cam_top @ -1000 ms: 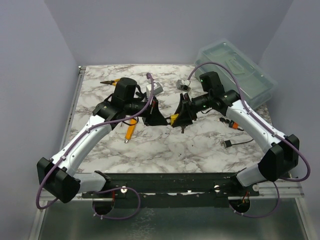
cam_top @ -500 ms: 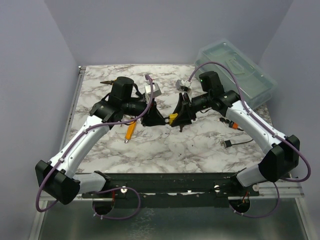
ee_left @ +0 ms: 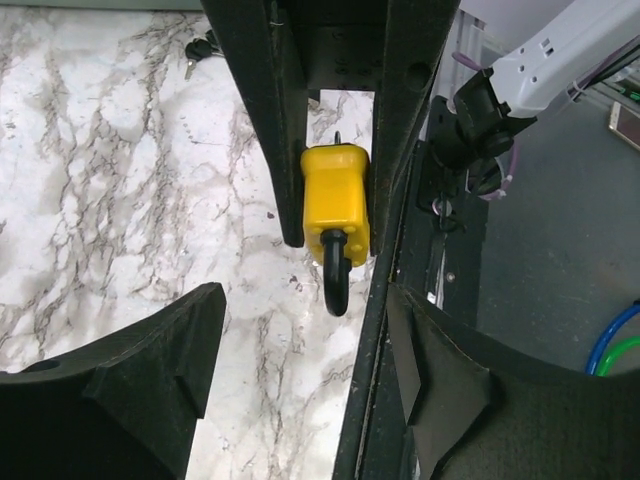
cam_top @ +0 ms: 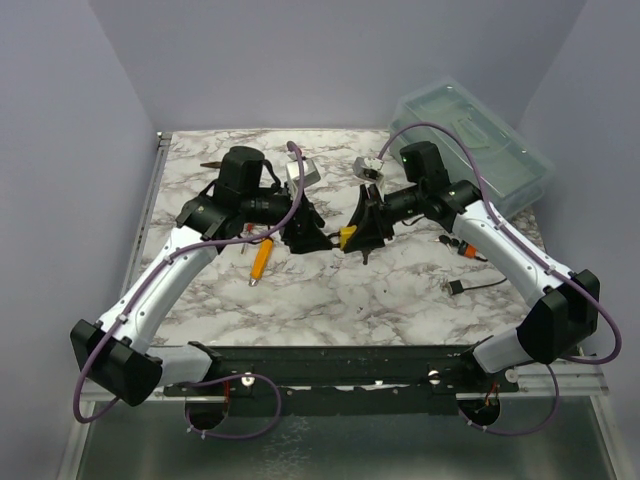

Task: Lock with the key
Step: Lock the lock.

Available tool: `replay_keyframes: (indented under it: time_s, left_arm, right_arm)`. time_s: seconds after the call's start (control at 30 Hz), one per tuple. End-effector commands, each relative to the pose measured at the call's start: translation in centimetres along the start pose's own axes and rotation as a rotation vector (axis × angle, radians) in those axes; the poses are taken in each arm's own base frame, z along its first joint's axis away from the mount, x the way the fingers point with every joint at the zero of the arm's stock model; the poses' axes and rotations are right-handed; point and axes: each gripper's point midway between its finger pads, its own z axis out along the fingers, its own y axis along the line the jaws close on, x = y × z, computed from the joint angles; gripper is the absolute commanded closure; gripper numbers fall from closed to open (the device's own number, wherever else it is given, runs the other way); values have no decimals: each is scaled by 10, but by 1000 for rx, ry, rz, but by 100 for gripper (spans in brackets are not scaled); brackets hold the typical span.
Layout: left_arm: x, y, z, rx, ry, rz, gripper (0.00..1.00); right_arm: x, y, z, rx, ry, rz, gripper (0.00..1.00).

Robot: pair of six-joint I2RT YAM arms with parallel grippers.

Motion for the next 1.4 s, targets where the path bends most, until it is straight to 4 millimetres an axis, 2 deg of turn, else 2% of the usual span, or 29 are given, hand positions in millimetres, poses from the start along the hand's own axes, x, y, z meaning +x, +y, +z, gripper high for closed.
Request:
replay_keyframes:
  time_s: [0.0, 0.1, 0.17, 0.27, 0.4, 0.43, 0.47, 0.53, 0.57, 0.67, 0.7, 0.77, 0.83, 0.93, 1.03, 1.37]
  left_arm:
    - [-8, -10, 10, 58, 6, -8, 29]
    - [-10, -12, 16, 79, 10, -14, 35]
    - [-9, -10, 19, 83, 16, -25, 44]
    - [-8, -8, 22, 83, 18, -34, 63]
    - [-8, -9, 21, 87, 17, -27, 96]
    - [-7, -10, 20, 85, 16, -23, 100]
    - [-7, -10, 19, 79, 14, -19, 100]
    - [-4, -10, 16, 70, 13, -6, 100]
    - [-2, -9, 14, 61, 11, 13, 100]
    - [6, -7, 5, 38, 9, 63, 100]
    - [9, -8, 2, 36, 11, 81, 100]
    - [14, -12, -2, 44, 24, 125, 100]
    - [21, -13, -4, 53, 44, 154, 100]
    - [26, -12, -4, 55, 62, 177, 100]
    - [27, -11, -3, 55, 67, 184, 100]
    - [28, -7, 0, 53, 77, 176, 100]
  right_arm:
    - [-14, 11, -1, -44, -39, -30, 100]
    - [-15, 11, -1, -43, -41, -35, 100]
    - [-16, 12, -2, -46, -44, -42, 100]
    - [-15, 15, -2, -48, -45, -52, 100]
    - [-10, 17, -3, -50, -38, -56, 100]
    - [-9, 18, -3, -52, -37, -53, 97]
    - [-8, 19, -3, -59, -37, -46, 87]
    - [-9, 19, -4, -47, -35, -22, 57]
    - [-12, 17, -7, -25, -35, -18, 47]
    - [-24, 7, -33, 27, -79, 12, 29]
    - [-28, 3, -44, 41, -95, 16, 27]
    - [-30, 0, -54, 60, -94, 8, 26]
    - [-26, 2, -55, 48, -78, -2, 29]
    - [-23, 2, -54, 24, -80, 24, 39]
    - [-19, 0, -49, 0, -79, 46, 46]
    - [-8, 1, -25, -22, -22, 40, 58]
